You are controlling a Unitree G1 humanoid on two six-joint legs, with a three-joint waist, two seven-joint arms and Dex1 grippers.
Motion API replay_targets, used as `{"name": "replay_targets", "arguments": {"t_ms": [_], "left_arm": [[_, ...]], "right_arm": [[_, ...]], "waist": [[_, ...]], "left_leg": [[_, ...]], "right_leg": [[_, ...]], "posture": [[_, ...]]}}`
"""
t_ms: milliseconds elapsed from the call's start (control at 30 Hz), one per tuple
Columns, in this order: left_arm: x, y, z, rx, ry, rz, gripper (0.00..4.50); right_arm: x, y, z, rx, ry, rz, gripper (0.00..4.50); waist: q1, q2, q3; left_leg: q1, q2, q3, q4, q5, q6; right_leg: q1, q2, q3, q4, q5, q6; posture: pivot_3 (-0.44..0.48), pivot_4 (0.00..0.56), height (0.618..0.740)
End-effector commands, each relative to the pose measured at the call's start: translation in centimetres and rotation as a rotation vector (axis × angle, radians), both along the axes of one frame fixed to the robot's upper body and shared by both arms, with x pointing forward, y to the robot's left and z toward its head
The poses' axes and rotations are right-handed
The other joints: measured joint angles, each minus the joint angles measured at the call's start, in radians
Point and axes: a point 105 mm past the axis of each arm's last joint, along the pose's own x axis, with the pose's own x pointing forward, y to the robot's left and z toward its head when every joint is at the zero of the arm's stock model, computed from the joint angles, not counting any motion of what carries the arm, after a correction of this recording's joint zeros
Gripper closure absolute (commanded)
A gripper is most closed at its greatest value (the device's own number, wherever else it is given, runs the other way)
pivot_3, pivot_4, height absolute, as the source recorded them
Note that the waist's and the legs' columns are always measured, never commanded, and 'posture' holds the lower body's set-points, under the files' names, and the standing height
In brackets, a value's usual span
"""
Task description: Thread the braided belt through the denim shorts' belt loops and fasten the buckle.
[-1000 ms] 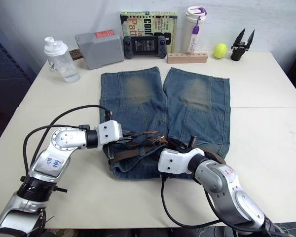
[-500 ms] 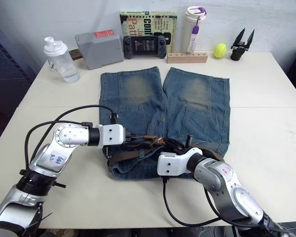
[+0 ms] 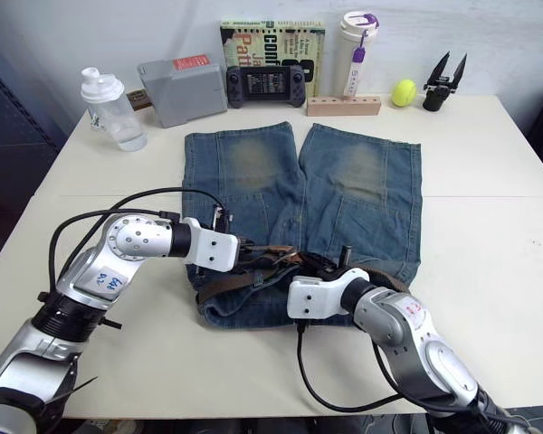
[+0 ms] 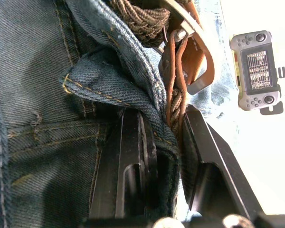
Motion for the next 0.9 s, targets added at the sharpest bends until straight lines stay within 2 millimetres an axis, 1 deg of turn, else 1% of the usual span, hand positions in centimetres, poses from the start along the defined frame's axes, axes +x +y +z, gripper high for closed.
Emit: {"name": "replay_targets", "arguments": {"t_ms": [33, 233, 367, 633, 900], "left_arm": [[-0.1, 0.0, 1.1, 0.036, -0.071, -0.034, 4.50], [0.0, 0.8, 2.2, 0.090, -0.126, -0.052, 4.50], [0.1, 0.7, 2.6, 0.105, -0.151, -0.060, 4.50], [-0.1, -0.6, 2.7, 0.080, -0.156, -0.094, 4.50], [-0.8, -3.0, 1.9, 0.029, -0.119, -0.149, 4.50]], "right_arm": [[-0.3, 0.5, 1.1, 0.021, -0.040, 0.028, 4.18], [-0.4, 0.6, 0.9, 0.019, -0.034, 0.033, 4.18], [-0.4, 0.7, 1.0, 0.015, -0.039, 0.040, 4.18], [-0.4, 0.9, 1.0, 0.011, -0.041, 0.053, 4.18], [-0.4, 1.0, 1.0, 0.013, -0.039, 0.058, 4.18]], "waist": [[0.000, 0.000, 0.000], [0.000, 0.000, 0.000], [0.000, 0.000, 0.000], [0.000, 0.000, 0.000], [0.000, 0.000, 0.000]], "left_leg": [[0.000, 0.000, 0.000, 0.000, 0.000, 0.000], [0.000, 0.000, 0.000, 0.000, 0.000, 0.000], [0.000, 0.000, 0.000, 0.000, 0.000, 0.000], [0.000, 0.000, 0.000, 0.000, 0.000, 0.000], [0.000, 0.000, 0.000, 0.001, 0.000, 0.000]], "right_leg": [[0.000, 0.000, 0.000, 0.000, 0.000, 0.000], [0.000, 0.000, 0.000, 0.000, 0.000, 0.000], [0.000, 0.000, 0.000, 0.001, 0.000, 0.000], [0.000, 0.000, 0.000, 0.001, 0.000, 0.000], [0.000, 0.000, 0.000, 0.001, 0.000, 0.000]], "posture": [[0.000, 0.150, 0.731], [0.000, 0.150, 0.731], [0.000, 0.150, 0.731], [0.000, 0.150, 0.731], [0.000, 0.150, 0.731]]}}
